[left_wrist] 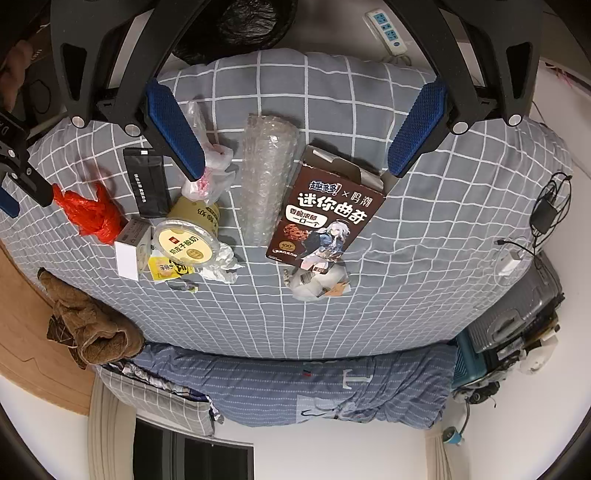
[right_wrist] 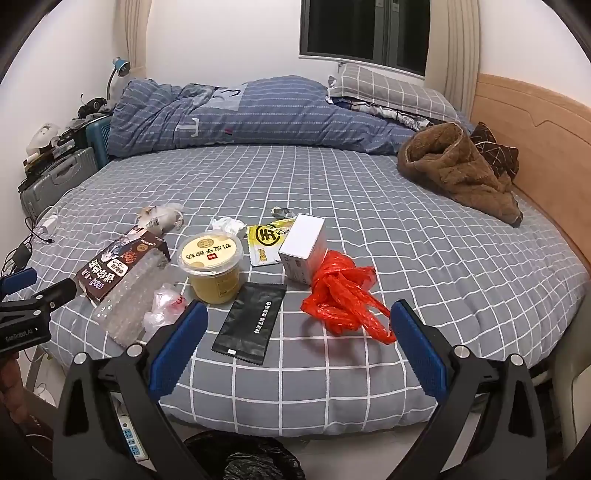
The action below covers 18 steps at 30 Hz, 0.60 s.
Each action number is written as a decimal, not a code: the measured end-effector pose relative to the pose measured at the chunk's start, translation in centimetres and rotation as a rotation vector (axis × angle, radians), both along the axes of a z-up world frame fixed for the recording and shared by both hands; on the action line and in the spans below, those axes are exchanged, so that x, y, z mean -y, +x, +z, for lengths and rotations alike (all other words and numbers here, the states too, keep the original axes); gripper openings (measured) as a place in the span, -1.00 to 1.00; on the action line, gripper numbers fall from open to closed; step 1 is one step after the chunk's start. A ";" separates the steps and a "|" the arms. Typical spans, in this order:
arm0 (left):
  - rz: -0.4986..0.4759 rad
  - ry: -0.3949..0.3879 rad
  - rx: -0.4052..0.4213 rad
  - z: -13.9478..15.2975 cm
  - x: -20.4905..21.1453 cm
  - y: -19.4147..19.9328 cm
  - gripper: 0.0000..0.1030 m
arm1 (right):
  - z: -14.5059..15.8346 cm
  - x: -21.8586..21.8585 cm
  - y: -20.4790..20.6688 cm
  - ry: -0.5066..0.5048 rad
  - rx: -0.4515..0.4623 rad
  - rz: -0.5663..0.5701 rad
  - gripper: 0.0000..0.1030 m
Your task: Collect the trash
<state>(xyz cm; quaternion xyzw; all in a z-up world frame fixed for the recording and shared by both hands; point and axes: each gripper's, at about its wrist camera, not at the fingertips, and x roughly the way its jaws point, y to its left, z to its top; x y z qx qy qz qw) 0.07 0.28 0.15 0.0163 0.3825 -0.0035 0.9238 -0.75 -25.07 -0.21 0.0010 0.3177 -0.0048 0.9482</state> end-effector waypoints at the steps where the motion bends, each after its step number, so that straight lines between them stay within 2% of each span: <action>1: 0.000 0.001 -0.001 0.0 0.0 0.0 0.89 | 0.0 0.0 0.0 0.001 0.000 0.000 0.85; 18: 0.015 0.007 -0.016 -0.2 -0.4 0.2 0.89 | 0.1 0.2 0.0 0.008 0.002 -0.003 0.85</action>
